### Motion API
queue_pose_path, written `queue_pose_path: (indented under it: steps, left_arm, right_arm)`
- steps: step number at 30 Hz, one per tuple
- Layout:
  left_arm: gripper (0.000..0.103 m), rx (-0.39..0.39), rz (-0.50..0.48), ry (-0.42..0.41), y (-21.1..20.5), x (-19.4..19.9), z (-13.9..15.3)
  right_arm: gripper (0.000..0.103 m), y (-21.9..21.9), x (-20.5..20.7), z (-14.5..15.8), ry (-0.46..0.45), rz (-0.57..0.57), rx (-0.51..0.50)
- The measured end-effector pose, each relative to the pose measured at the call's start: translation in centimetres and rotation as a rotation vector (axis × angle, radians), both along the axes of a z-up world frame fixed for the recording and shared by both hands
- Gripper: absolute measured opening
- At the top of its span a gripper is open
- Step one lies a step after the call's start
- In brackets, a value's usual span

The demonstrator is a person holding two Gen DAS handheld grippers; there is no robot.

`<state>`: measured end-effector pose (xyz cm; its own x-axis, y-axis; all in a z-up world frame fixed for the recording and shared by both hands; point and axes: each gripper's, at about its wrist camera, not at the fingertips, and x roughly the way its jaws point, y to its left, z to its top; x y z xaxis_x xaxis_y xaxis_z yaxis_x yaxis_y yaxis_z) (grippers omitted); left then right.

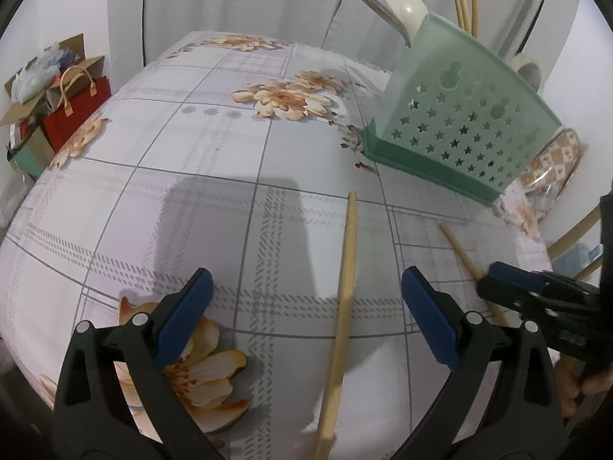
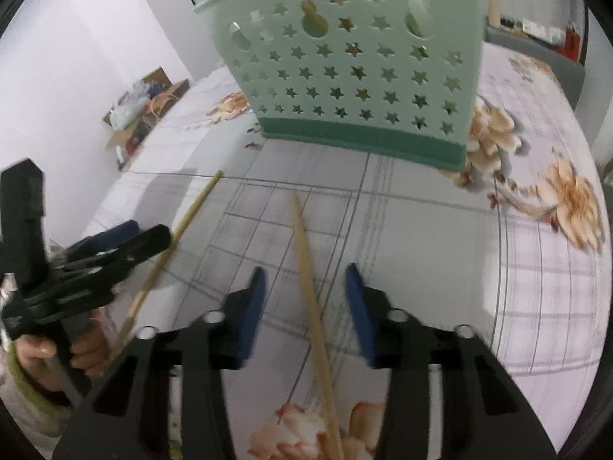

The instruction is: Organize utensils

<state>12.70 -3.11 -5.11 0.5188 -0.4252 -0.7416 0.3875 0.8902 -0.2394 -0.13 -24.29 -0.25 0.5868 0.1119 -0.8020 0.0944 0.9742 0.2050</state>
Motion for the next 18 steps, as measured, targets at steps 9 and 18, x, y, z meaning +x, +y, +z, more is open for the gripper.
queue_pose_path:
  steps: [9,18]
  left_arm:
    - [0.095,-0.065,-0.019,0.045,0.7,0.4,0.2]
    - [0.095,-0.153,-0.025,0.032,1.2,0.1,0.7]
  right_arm:
    - [0.007,0.9,0.3,-0.3,-0.006,0.016,-0.106]
    - [0.007,-1.6,-1.8,-0.5,-0.001,-0.041,-0.051]
